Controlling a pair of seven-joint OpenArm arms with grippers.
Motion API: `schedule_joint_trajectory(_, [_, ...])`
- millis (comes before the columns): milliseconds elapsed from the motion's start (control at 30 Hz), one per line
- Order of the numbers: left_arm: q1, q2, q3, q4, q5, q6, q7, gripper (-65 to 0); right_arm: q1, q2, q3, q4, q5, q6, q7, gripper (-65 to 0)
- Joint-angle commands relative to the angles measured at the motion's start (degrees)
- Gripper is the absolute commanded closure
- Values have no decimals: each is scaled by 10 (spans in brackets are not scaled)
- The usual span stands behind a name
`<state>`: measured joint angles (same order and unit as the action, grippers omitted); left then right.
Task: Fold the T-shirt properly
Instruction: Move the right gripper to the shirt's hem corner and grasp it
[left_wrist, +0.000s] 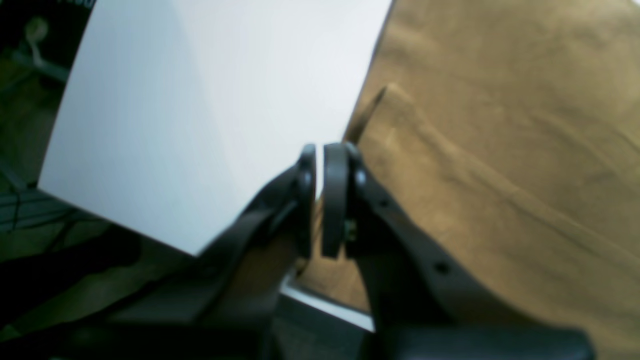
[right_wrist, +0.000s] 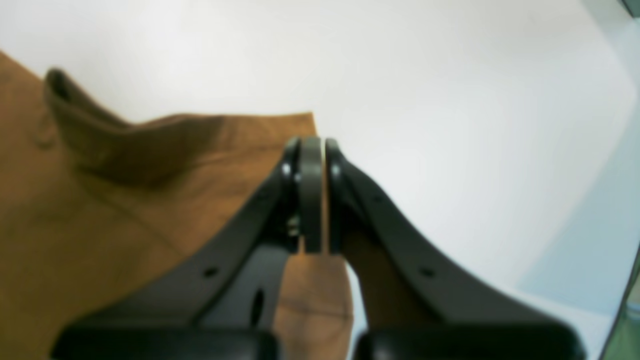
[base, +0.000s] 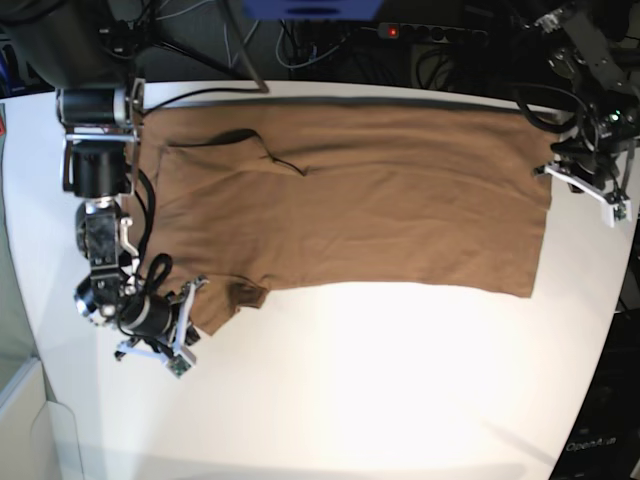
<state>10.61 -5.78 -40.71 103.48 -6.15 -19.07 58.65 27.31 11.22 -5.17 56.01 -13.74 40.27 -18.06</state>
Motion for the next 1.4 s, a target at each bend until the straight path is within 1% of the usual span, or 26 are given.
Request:
schedule_joint_trajectory(0, [3,-8,-1,12,-3,0,-11,-26,30,2,-3,-15,6,-3,23,-23])
schedule_joint_trajectory(67, [8,-8,-1,13,-3,0,-11,-26,53,2,-6,-69,6,-3,59,-71])
schedule_joint_trajectory(167, [9,-8,-2,13,-3,0,-11,-25,76,2,-2,-124,6,-3,92,-155])
schedule_joint_trajectory(233, [16,-8,-2,13,-3,0,-11,-25,80,2,-1,-133,7,-3,109,-184])
schedule_joint_trajectory(400, [18,-6,-2,28,-3,0,-11,-25,79,2,-1,-136,7,-3,116,-221])
schedule_joint_trajectory(567, [19,-2,-2,43,-3,0,-11,-25,79,8,-1,-138,7,-3,117,-324])
schedule_joint_trajectory(600, [19,-1,-2,45,-3,0,-11,-25,81,10,-1,-145,7,-3,120,-331])
schedule_joint_trajectory(833, [27,3,-2,60,-3,0,-10,-25,111,18,14,-279,7,-3,202,-329])
schedule_joint_trajectory(900, [27,3,-1,59,-3,0,-10,-25,117,20,14,-302,7,-3,223,-329])
schedule_joint_trajectory(967, [27,3,-1,59,-3,0,-10,-25,119,21,14,-307,7,-3,230,-329])
schedule_joint_trajectory(1367, [35,3,-1,60,-3,0,-10,-25,114,17,11,-308,5,-3,229,-329])
